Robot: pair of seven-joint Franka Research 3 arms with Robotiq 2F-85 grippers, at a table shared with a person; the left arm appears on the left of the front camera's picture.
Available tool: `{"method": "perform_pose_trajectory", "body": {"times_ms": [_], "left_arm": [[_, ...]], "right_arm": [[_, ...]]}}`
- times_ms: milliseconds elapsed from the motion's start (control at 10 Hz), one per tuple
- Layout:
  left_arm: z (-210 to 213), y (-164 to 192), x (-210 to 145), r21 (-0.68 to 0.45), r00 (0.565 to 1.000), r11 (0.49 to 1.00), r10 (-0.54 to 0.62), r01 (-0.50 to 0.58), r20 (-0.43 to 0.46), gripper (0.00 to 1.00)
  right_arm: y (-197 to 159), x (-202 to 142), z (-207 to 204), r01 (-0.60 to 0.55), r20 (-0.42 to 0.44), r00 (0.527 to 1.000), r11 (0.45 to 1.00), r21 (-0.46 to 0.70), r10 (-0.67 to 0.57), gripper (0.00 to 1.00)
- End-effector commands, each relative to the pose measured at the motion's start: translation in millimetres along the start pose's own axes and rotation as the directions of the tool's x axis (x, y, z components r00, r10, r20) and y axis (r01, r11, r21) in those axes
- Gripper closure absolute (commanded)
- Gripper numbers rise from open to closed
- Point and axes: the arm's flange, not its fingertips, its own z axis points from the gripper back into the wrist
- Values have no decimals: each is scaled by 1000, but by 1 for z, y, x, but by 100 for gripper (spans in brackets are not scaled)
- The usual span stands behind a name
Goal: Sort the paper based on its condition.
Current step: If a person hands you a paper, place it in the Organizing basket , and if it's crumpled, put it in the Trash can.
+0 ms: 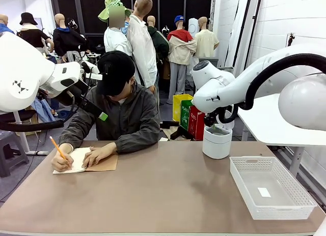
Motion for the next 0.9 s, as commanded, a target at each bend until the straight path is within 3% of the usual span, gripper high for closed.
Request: {"method": "perform_pose_trajectory", "body": {"times_ms": [0, 400, 500, 600, 800], "left_arm": [[1, 2, 1, -6, 1000, 1000, 3, -3, -1, 0], [1, 2, 1, -6, 1000, 1000, 3, -3, -1, 0], [1, 2, 1, -6, 1000, 1000, 3, -3, -1, 0], [1, 2, 1, -6, 1000, 1000, 3, -3, -1, 0], [1, 2, 1, -6, 1000, 1000, 3, -3, -1, 0]], "right_arm": [[-2, 2, 5, 30, -16, 999, 999, -23, -30, 0], [1, 3, 16, 35, -22, 999, 999, 18, -34, 0], [2, 10, 19, 30, -73, 997, 999, 38, -27, 0], [2, 1, 13, 3, -4, 1000, 1000, 2, -3, 0], [2, 1, 13, 3, -4, 1000, 1000, 2, -3, 0]]}}
